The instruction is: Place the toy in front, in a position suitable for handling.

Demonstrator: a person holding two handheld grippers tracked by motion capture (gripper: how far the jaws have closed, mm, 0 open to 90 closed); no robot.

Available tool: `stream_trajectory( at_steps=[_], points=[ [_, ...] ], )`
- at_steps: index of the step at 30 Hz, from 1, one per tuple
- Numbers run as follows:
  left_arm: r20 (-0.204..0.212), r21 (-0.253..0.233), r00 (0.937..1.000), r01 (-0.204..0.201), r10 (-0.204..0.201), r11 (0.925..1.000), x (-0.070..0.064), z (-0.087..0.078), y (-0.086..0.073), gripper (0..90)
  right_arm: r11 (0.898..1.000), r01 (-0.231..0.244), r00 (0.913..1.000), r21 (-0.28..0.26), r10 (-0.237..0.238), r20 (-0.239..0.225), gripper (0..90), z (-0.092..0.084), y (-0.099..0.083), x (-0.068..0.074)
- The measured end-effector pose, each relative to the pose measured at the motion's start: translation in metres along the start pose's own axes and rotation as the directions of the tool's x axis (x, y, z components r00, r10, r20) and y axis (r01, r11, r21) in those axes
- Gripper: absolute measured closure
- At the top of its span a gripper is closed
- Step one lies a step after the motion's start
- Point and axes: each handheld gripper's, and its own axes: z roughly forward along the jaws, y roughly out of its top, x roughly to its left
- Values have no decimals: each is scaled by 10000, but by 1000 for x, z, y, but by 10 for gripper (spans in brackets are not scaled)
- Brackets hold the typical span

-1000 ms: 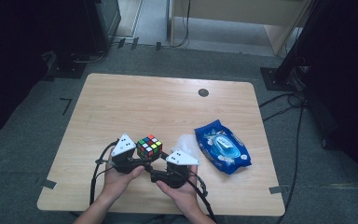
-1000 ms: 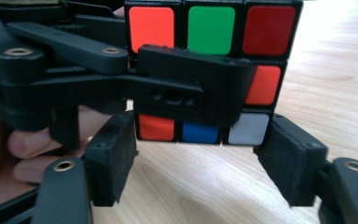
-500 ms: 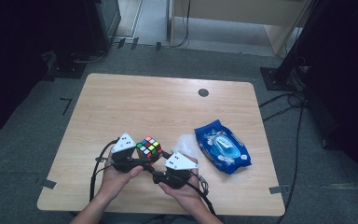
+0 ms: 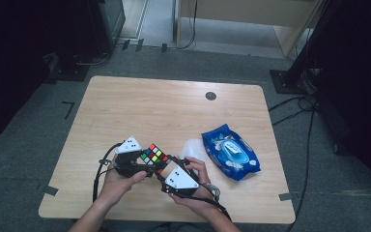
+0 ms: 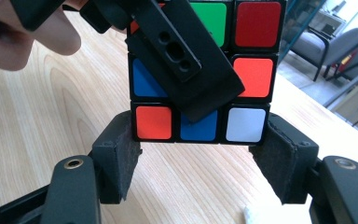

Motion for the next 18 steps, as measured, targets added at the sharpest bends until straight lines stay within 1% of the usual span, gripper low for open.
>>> stream_trajectory(
  at_steps=[2, 4, 6, 8, 10, 11, 12, 13, 14, 15, 16, 17, 18],
  points=[
    [49, -14, 9999, 102, -102, 9999, 0, 1, 0, 329, 10000, 55, 10000, 1, -55, -56, 353, -1, -1, -2],
    [9, -40, 10000, 35, -35, 10000, 0, 1, 0, 334, 10000, 77, 9999, -56, -77, -105, 351, 0, -1, -3],
    [-163, -99, 9998, -93, 92, 9999, 0, 0, -1, 339, 9993, -366, 9989, 96, 369, -279, 346, 1, -2, -4],
    [-323, -290, 9994, -86, 77, 9995, 0, -1, -2, 341, 9955, -933, 9948, 193, 940, -404, 342, 3, -3, -6],
    [-350, -617, 9994, -58, 37, 9981, 2, -4, -2, 342, 9836, -1747, 9819, 449, 1775, -669, 384, 6, -6, -9],
    [-367, -690, 9993, -94, 69, 9976, 2, -6, -1, 341, 9784, -1992, 9757, 543, 2032, -814, 431, 7, -9, -12],
    [-387, -830, 9992, -102, 70, 9965, 2, -7, -1, 341, 9729, -2223, 9700, 628, 2272, -861, 473, 7, -10, -13],
    [-373, -955, 9993, -139, 103, 9953, 2, -9, -1, 341, 9646, -2542, 9626, 699, 2594, -781, 520, 8, -12, -15],
    [-331, -994, 9993, -178, 146, 9949, 2, -9, -1, 341, 9521, -2948, 9521, 809, 2998, -594, 566, 9, -13, -18],
    [-301, -993, 9993, -237, 208, 9948, 2, -9, -1, 341, 9295, -3566, 9312, 944, 3618, -451, 611, 9, -14, -22],
    [-278, -1002, 9992, -312, 285, 9945, 1, -8, -1, 341, 8983, -4271, 8998, 1027, 4335, -493, 672, 10, -15, -27],
    [-281, -1002, 9989, -398, 372, 9942, 0, -7, -2, 341, 8623, -4953, 8608, 1054, 5035, -739, 729, 10, -17, -31],
    [-294, -984, 9985, -487, 460, 9940, -2, -6, -2, 341, 8281, -5510, 8212, 1027, 5600, -1095, 763, 10, -18, -35]
  ],
)
